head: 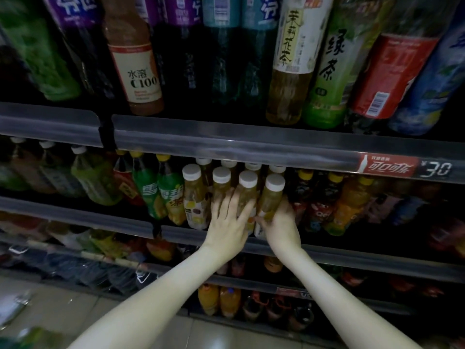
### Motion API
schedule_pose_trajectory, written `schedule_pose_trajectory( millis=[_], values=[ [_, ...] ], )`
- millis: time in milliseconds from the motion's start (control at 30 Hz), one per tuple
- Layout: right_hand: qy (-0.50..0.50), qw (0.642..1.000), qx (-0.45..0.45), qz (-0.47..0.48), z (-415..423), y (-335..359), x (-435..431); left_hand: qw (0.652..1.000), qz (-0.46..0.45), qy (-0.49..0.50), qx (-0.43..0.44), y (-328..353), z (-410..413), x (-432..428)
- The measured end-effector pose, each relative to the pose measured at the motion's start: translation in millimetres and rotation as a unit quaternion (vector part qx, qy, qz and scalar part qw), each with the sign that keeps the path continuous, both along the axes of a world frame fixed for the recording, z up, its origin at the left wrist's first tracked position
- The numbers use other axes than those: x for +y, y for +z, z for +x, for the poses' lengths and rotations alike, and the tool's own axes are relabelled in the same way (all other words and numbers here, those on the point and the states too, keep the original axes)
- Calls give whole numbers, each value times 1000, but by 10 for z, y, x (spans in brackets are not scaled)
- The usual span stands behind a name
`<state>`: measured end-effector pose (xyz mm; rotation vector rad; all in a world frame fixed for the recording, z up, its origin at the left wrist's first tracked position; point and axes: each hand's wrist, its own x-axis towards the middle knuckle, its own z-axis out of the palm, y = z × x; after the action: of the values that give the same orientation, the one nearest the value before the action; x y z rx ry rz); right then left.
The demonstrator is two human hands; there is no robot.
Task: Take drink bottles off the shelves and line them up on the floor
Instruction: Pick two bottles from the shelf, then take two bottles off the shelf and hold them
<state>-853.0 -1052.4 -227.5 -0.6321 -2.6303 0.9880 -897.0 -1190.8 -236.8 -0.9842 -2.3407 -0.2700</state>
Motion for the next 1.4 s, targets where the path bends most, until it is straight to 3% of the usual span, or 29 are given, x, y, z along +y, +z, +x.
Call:
schedule_pose_trajectory(
  millis=[100,200,267,333,467,567,767,933,1167,1267,1333,1400],
  values=[
    [16,996,8,84,211,260,-60,990,76,-77,85,276,71,21],
    [96,989,28,108,527,751,-95,970,135,-136,147,783,154,81],
    [144,979,33,144,696,1128,-79,963,157,-164,142,1163,188,140],
    [152,968,99,173,807,1536,1,957,185,-193,113,1564,200,231],
    [57,924,299,230,832,2229,382,948,236,-189,104,2267,154,553],
    [-62,902,365,223,729,2530,736,952,229,-166,114,2558,87,848],
    [-112,930,323,138,428,2641,979,970,189,-118,101,2653,-111,1273],
    [-154,956,234,87,224,2588,934,978,151,-105,104,2563,-176,1306],
    [-156,963,203,80,230,2635,950,979,135,-117,94,2510,-160,1166],
    [-160,950,237,126,355,2703,1048,980,154,-97,77,2520,-162,1094],
    [-198,916,309,163,429,2733,1186,979,175,-72,71,2530,-190,1072],
    [-228,907,299,190,461,2736,1357,981,177,-53,66,2530,-200,1068]
  ],
)
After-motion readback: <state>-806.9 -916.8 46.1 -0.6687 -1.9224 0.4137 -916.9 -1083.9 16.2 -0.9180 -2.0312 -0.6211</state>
